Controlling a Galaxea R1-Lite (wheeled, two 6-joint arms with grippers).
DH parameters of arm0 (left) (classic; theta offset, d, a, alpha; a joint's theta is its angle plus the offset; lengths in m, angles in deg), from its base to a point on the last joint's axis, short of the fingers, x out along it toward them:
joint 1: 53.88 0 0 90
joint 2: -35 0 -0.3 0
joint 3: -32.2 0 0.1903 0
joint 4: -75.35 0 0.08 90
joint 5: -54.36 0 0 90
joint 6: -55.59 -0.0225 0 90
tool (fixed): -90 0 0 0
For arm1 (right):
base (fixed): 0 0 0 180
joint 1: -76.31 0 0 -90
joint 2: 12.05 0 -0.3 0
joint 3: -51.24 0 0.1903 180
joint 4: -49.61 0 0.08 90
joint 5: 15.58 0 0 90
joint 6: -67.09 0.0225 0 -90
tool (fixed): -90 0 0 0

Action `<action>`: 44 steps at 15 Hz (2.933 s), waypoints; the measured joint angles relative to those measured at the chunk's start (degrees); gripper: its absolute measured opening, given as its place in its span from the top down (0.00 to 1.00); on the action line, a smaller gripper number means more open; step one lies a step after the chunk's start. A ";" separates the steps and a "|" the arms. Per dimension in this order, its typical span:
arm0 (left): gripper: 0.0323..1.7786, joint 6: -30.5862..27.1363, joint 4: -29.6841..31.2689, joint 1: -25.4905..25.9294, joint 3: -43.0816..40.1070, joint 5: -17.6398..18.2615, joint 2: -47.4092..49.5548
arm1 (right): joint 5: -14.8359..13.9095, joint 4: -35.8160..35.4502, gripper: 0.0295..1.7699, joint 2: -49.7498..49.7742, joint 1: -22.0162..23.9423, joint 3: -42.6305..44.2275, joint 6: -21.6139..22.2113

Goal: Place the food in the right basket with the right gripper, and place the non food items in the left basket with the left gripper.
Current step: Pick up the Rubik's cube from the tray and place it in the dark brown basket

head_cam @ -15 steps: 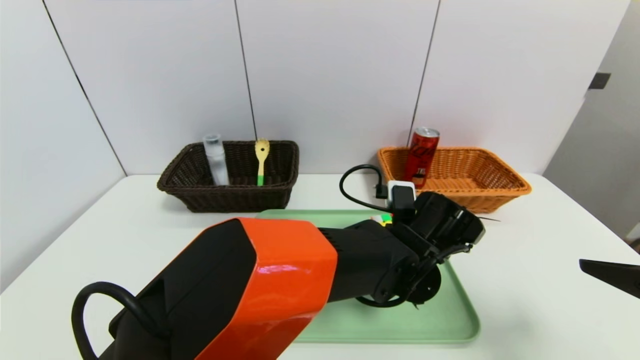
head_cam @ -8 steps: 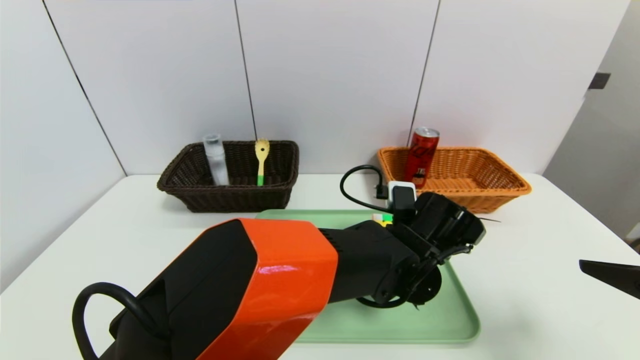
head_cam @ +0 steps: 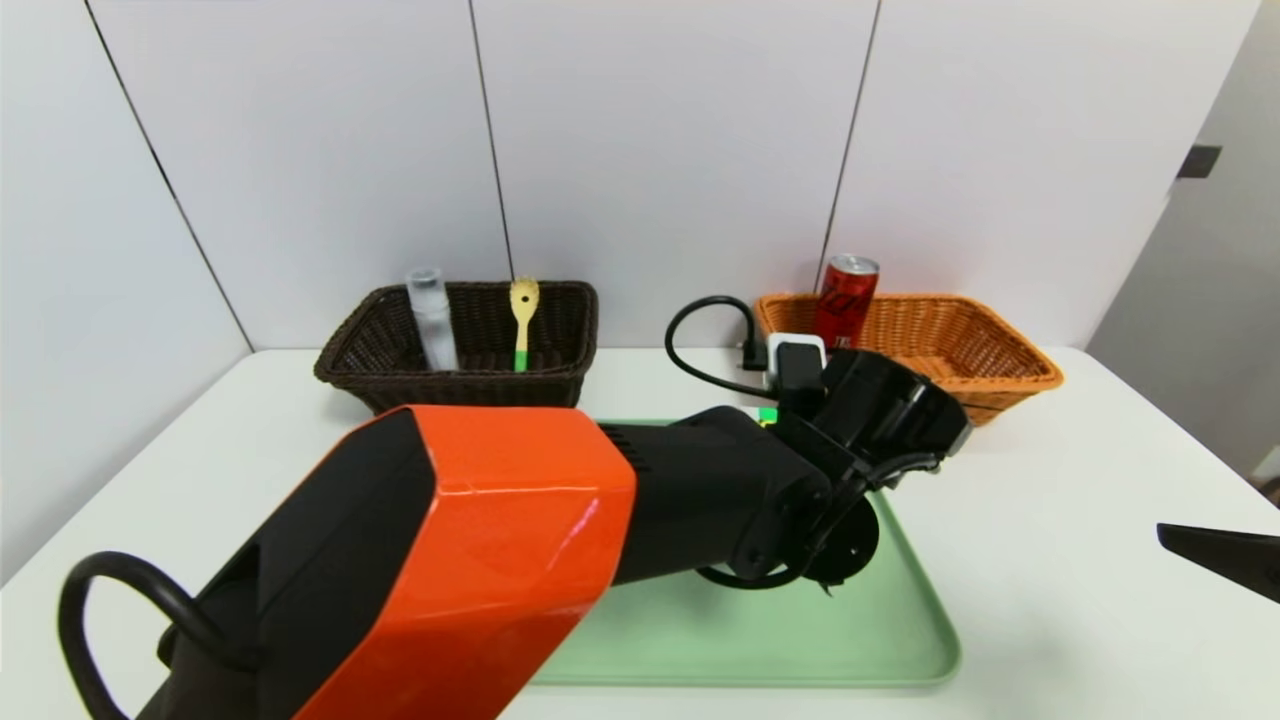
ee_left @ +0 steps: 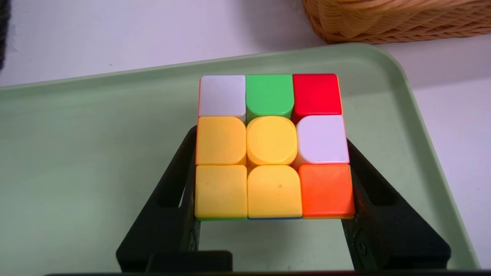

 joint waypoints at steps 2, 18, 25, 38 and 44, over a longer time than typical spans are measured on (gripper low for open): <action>0.45 -0.52 -4.52 0.11 -0.20 1.10 3.43 | 0.07 -0.05 0.04 0.00 0.00 0.00 0.00; 0.45 -8.05 -17.38 22.60 -0.33 15.96 26.51 | 0.05 0.02 0.04 0.24 0.00 -1.35 -0.11; 0.45 -8.27 -22.99 41.05 -1.00 27.08 30.10 | -0.04 -0.13 0.04 0.33 0.01 -0.56 -0.02; 0.45 -10.93 -23.48 41.51 -0.50 31.70 29.75 | -0.20 0.04 0.04 1.21 0.00 -1.06 0.02; 0.45 -12.65 -20.02 37.46 -0.45 31.01 27.78 | -0.33 0.04 0.04 1.78 0.00 -1.13 -0.06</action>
